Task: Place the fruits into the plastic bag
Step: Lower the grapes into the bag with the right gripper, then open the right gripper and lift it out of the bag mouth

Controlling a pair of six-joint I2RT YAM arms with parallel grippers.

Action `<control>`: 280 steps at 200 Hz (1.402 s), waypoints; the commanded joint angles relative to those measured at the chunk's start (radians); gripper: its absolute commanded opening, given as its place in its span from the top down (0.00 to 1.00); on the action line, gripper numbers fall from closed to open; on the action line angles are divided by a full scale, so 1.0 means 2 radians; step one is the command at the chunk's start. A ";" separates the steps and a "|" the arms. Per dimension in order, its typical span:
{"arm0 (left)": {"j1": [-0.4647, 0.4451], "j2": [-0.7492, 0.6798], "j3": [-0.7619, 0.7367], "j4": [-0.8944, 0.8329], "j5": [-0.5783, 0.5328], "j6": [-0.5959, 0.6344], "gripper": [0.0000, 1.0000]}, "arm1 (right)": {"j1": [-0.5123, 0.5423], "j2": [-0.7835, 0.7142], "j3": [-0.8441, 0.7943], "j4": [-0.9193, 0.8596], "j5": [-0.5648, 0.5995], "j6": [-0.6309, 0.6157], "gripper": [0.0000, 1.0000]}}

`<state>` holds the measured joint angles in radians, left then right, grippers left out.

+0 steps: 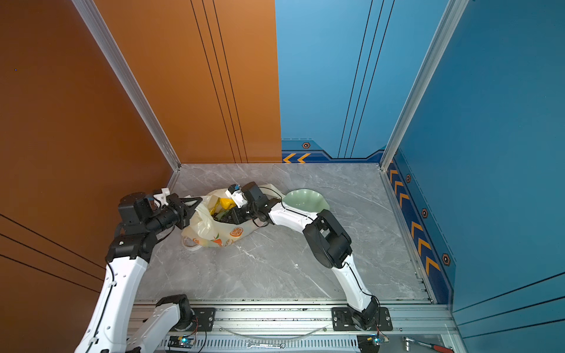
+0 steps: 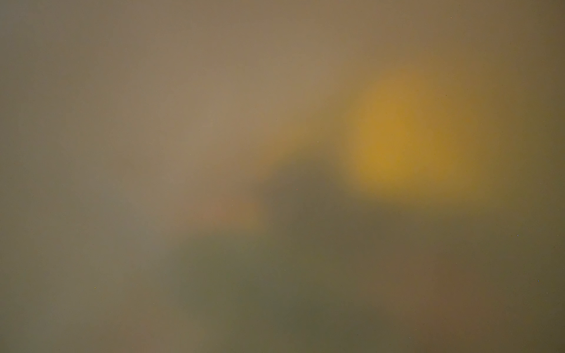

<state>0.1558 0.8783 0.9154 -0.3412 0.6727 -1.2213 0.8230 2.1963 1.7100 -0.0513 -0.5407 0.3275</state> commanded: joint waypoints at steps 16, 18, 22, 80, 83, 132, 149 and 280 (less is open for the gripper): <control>-0.006 -0.006 -0.011 -0.009 -0.001 0.002 1.00 | 0.001 0.020 0.039 -0.023 0.048 0.013 0.80; -0.007 -0.007 -0.011 -0.009 -0.001 0.002 1.00 | 0.001 0.021 0.040 -0.023 0.050 0.014 0.80; -0.008 -0.007 -0.012 -0.010 -0.002 0.003 1.00 | 0.000 0.023 0.040 -0.023 0.053 0.016 0.80; -0.013 -0.023 -0.032 -0.017 -0.006 0.002 1.00 | -0.002 0.050 0.099 -0.068 0.086 0.025 0.49; -0.013 -0.022 -0.033 -0.017 -0.006 0.001 1.00 | -0.003 0.050 0.100 -0.070 0.087 0.024 0.48; -0.015 -0.021 -0.035 -0.017 -0.010 0.003 1.00 | -0.003 0.034 0.098 -0.084 0.093 0.011 0.26; -0.016 -0.020 -0.034 -0.017 -0.012 0.003 1.00 | -0.003 0.022 0.097 -0.093 0.097 0.003 0.25; -0.016 -0.025 -0.041 -0.016 -0.017 0.006 1.00 | -0.003 -0.141 0.063 -0.210 0.153 -0.083 0.07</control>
<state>0.1295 0.8433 0.8509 -0.3630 0.6544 -1.2209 0.8200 1.9888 1.8751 -0.4007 -0.2565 0.2039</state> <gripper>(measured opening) 0.045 0.923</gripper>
